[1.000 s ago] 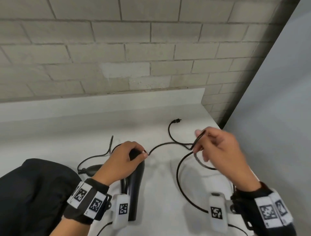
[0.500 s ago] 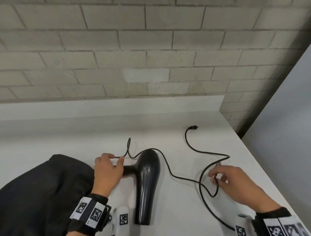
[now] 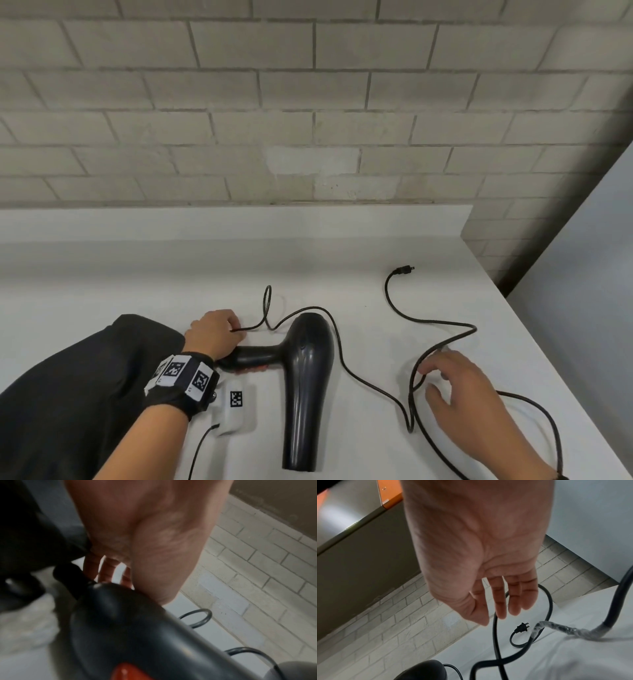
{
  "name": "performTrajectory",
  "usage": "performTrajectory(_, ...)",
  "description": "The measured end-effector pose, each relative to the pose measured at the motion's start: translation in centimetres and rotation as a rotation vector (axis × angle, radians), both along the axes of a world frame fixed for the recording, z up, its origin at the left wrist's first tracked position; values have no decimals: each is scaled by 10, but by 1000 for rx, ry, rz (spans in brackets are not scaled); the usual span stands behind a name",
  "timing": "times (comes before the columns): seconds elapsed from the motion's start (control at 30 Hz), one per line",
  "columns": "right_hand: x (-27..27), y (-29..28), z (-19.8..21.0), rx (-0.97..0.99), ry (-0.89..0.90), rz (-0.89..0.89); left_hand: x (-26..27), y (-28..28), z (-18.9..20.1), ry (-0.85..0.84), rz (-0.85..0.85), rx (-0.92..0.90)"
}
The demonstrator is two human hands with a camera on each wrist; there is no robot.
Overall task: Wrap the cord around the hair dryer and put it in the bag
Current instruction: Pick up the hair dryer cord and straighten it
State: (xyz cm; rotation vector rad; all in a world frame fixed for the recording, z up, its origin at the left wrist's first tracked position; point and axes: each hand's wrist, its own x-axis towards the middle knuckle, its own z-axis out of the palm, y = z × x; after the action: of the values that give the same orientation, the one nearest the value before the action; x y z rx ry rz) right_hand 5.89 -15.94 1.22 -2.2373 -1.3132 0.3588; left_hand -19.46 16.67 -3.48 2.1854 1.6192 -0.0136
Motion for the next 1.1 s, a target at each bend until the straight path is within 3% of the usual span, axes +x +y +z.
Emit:
performTrajectory(0.07,-2,1,3,55,14,-32,0,-1,-1,-56,-34,7)
performTrajectory(0.2,-8,5,9,107,65,-14,-8,-10,20,-336,-61,0)
performTrajectory(0.3,-14,9,16,121,72,59,-16,-20,52,-611,-55,43)
performTrajectory(0.4,-21,18,25,139,67,108,-14,-41,93,-924,-64,-67)
performTrajectory(0.53,-36,35,48,197,90,161,-6,-69,137,-1137,-123,-148)
performTrajectory(0.7,-54,58,77,287,124,216,8,-97,166,-1278,-251,-278)
performTrajectory(0.9,-67,98,74,388,211,183,31,-127,185,-1377,-387,-385)
performTrajectory(1.1,-57,111,82,537,-78,70,36,-143,192,-1377,-489,-500)
